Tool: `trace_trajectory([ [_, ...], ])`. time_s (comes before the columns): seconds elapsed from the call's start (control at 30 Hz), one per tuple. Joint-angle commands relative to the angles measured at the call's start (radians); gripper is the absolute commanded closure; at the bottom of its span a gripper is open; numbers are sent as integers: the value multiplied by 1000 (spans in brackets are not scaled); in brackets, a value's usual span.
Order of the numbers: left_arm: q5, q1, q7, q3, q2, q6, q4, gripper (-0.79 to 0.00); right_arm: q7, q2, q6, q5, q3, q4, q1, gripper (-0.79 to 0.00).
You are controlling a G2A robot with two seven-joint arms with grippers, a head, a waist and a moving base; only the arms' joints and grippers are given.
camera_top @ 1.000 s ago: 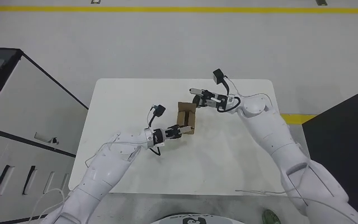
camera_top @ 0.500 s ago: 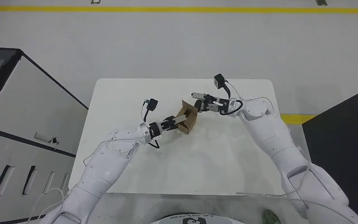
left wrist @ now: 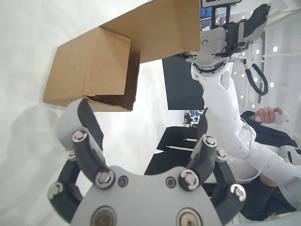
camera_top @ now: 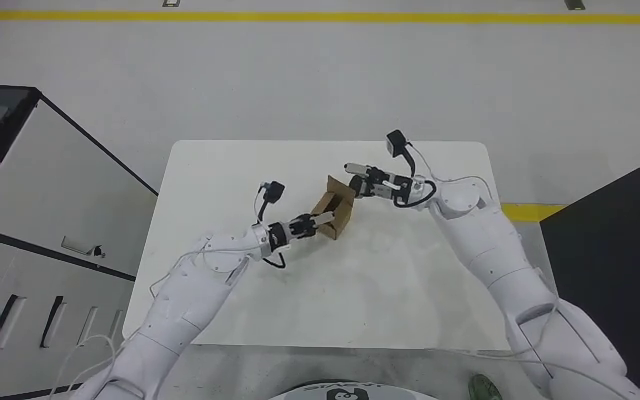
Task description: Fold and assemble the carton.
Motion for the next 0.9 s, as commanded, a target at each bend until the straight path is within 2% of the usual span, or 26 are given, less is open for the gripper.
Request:
trace_trajectory([
  [0.0, -3, -5, 17, 8, -4, -4, 6, -785, 15, -1, 4, 8, -2, 2, 0, -785],
  [0.3, -25, -31, 120, 18, -21, -28, 55, -785, 37, -1, 25, 20, 4, 4, -7, -785],
  [0.53, -58, -53, 107, 26, -30, -39, 89, -785, 34, 3, 44, 23, 16, -19, -36, -785],
  [0.7, -66, -46, 57, -2, -22, -20, 81, -785, 25, 12, 49, 11, 39, -46, -50, -785],
  [0.73, -70, -42, 37, -10, -19, -11, 73, -763, 24, 14, 52, 8, 45, -53, -53, -785],
  [0.8, -66, -32, -2, -23, -13, 13, 54, -163, 21, 19, 57, 0, 56, -68, -60, -785],
  [0.83, -59, -25, -17, -27, -10, 16, 39, 0, 20, 21, 60, -4, 62, -75, -63, -785],
  [0.87, -40, -20, -38, -30, -6, 6, 21, 0, 20, 23, 63, -6, 66, -82, -67, -785],
])
